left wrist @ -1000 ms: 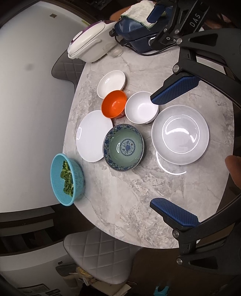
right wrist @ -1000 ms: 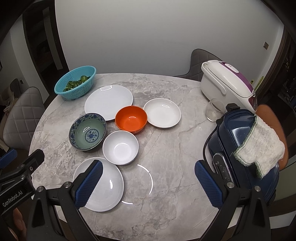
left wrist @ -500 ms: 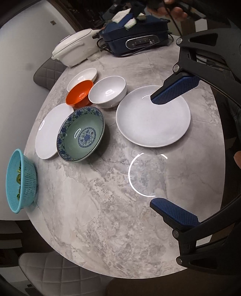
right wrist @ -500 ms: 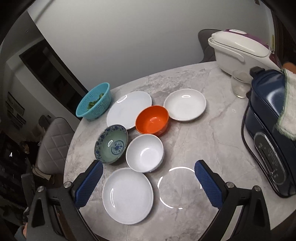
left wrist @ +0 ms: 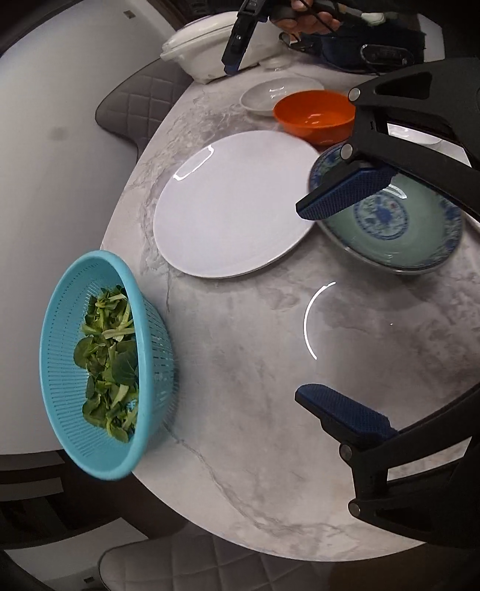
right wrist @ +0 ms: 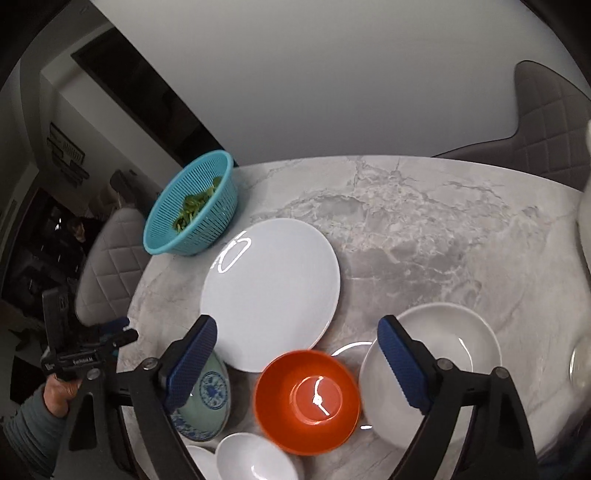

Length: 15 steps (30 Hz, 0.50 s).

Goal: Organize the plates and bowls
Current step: 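Reach the left tool to the large white plate's rim while the right tool grips its opposite rim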

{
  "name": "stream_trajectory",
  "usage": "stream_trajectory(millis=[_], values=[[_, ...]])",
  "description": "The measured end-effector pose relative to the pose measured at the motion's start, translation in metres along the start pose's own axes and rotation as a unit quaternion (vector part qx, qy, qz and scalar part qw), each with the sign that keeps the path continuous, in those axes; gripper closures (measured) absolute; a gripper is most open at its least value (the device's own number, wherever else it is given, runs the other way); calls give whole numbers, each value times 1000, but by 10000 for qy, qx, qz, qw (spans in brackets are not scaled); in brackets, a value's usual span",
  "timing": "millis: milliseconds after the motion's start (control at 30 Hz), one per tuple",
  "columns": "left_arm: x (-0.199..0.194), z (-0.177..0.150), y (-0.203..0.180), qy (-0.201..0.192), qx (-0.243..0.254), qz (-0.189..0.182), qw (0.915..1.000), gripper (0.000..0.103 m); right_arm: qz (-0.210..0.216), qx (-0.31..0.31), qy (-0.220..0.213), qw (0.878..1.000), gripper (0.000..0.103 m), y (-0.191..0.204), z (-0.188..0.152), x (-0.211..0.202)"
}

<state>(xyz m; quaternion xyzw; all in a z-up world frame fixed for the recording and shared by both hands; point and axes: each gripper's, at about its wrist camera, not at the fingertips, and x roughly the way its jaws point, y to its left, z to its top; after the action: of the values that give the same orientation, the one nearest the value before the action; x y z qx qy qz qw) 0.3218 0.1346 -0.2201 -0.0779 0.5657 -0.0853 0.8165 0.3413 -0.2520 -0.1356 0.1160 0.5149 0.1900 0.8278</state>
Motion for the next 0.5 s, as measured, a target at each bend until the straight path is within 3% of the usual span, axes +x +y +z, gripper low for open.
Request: stream_trajectory(millis=[67,167,267,500], values=[[28,16,3,215,7,-6,9998,29,-12,-92,380,9992,33,-11,14,33],[62,31,5,392,55,-140,9991,37,102,94,795,9967,36,-30,23,70],[82,41,7,446,65,-215,9988,37,480,340,871,9945,37,-43,26,90],[115,54,0,575,159,-496,9970,51,538,382,1168,9910,47,-47,28,114]])
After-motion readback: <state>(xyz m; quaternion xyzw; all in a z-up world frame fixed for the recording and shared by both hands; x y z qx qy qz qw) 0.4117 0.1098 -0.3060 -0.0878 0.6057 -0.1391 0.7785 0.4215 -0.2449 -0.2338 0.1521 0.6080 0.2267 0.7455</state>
